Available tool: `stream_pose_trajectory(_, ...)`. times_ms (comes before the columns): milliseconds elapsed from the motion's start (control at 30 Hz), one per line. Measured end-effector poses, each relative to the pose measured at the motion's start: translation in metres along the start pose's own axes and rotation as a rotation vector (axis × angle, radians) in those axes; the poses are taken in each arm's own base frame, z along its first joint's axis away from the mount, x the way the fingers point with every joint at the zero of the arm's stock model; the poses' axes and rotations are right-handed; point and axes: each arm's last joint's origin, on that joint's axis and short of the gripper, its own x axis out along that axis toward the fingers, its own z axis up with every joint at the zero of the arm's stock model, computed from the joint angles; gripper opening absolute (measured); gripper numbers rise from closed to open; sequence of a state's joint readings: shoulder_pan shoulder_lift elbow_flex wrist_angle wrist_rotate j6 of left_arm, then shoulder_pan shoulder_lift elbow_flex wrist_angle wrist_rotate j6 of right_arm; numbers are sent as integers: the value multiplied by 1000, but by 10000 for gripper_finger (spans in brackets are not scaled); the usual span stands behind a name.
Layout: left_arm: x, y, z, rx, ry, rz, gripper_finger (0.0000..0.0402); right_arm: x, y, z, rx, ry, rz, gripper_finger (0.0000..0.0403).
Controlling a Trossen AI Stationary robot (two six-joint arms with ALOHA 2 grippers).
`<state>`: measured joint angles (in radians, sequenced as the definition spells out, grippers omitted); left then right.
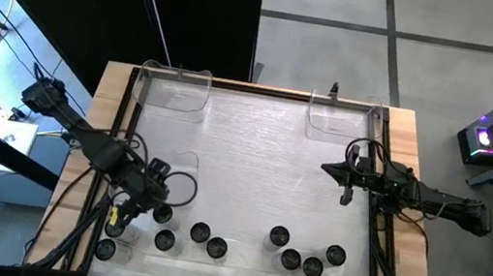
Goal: Sort soda cans
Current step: Put the white-pink can into the bottom transparent bin
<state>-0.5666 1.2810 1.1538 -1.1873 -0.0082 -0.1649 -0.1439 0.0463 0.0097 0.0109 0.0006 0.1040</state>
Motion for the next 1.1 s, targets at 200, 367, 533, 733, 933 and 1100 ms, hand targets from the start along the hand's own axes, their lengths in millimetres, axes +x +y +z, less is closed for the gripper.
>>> stream_pose_trajectory(200, 3, -2, 3, -31, -3, -12, 292, 0, 0, 0, 0, 0, 0, 0)
stream_pose_trajectory(367, 3, -2, 6, -80, -35, -6, 292, 0, 0, 0, 0, 0, 0, 0)
stream_pose_trajectory(533, 3, -1, 11, -101, -88, 27, 292, 0, 0, 0, 0, 0, 0, 0)
stream_pose_trajectory(733, 6, -2, 11, -91, -66, 12, 292, 0, 0, 0, 0, 0, 0, 0)
stream_pose_trajectory(933, 13, -2, 15, -91, -35, 17, 292, 0, 0, 0, 0, 0, 0, 0)
stream_pose_trajectory(1100, 24, -3, 20, -109, -3, 33, 292, 0, 0, 0, 0, 0, 0, 0)
